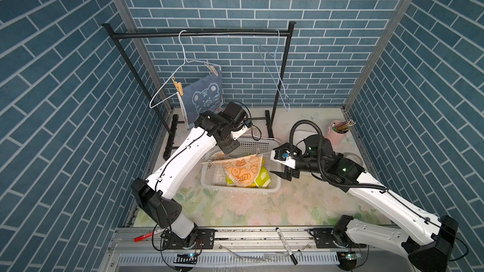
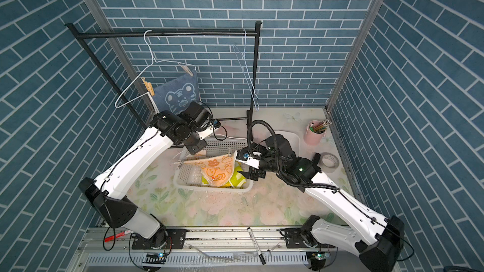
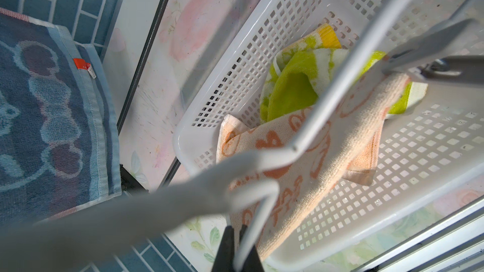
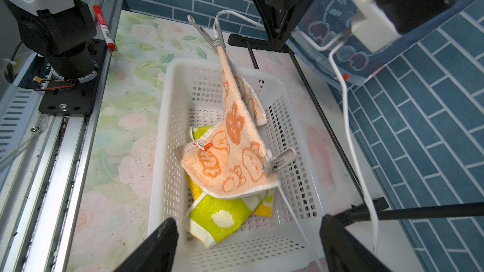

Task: Remove the clothespins securing towels to the hanger
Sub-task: Pick up the hanger from the clothesline, then remove the clothespin from the hanger.

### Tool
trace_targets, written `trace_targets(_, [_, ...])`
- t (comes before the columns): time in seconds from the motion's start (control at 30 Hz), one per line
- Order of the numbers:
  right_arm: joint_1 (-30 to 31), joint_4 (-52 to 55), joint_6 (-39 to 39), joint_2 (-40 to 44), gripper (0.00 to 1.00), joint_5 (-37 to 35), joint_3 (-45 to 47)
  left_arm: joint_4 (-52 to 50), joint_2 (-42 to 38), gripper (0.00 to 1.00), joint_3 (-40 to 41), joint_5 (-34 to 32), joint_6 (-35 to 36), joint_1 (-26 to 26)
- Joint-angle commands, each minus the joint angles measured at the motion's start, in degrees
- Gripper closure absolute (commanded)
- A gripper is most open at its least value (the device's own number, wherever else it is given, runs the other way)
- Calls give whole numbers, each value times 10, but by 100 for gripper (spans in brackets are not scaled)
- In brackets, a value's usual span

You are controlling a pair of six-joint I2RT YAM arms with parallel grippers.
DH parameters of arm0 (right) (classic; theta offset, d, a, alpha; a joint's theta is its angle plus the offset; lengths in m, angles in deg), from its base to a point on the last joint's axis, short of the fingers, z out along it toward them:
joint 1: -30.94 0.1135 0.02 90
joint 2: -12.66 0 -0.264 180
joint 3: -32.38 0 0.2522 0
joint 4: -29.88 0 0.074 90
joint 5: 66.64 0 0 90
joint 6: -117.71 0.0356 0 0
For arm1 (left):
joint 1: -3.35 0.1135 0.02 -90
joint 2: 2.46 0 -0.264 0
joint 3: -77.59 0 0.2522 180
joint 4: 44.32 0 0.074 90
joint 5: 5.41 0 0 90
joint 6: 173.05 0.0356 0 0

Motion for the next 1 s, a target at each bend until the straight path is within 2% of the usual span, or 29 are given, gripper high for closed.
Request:
trace_targets(0.0, [4, -76, -32, -19, 14, 5, 13, 10, -20, 100, 3, 17, 10, -8])
trace_targets(0.23, [4, -137, -54, -65, 13, 7, 25, 15, -30, 100, 9, 17, 18, -12])
trace_targets(0.5, [4, -156, -76, -109, 14, -35, 14, 19, -35, 100, 15, 13, 29, -19])
trace_targets(0.97, [5, -136, -78, -139, 41, -15, -9, 22, -38, 100, 19, 3, 32, -23])
